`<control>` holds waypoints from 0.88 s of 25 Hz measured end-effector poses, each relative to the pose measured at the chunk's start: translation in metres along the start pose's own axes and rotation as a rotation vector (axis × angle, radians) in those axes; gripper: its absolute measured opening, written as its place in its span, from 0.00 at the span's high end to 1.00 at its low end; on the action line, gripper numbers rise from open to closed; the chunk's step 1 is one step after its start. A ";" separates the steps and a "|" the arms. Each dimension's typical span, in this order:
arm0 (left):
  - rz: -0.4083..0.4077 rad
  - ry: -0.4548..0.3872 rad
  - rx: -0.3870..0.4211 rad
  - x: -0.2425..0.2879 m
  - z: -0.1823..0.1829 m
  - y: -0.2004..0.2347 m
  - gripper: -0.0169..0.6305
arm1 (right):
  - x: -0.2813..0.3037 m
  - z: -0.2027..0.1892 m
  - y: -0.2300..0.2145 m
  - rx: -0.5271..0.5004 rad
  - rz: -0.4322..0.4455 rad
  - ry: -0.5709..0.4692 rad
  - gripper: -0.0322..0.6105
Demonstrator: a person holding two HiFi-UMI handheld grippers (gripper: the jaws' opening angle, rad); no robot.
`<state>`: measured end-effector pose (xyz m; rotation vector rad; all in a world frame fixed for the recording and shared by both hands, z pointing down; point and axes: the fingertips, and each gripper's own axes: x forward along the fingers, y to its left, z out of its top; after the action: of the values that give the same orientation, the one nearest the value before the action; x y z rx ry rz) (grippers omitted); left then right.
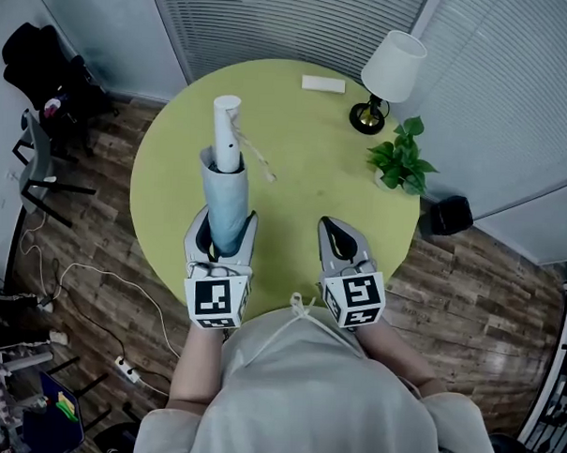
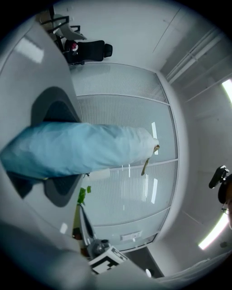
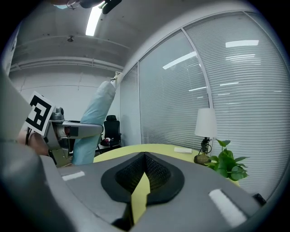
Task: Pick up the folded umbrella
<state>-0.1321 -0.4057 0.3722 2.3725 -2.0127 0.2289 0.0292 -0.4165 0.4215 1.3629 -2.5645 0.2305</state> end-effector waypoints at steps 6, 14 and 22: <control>-0.012 -0.001 0.013 -0.004 0.003 -0.005 0.54 | -0.001 0.003 0.004 -0.019 -0.002 -0.012 0.95; -0.014 -0.029 0.033 -0.011 0.014 -0.012 0.54 | -0.004 0.002 0.009 -0.015 0.007 0.002 0.95; -0.009 -0.022 0.023 -0.010 0.010 -0.013 0.54 | -0.006 -0.005 0.008 0.007 0.016 0.021 0.95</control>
<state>-0.1198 -0.3950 0.3624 2.4081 -2.0188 0.2275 0.0266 -0.4064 0.4249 1.3358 -2.5609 0.2557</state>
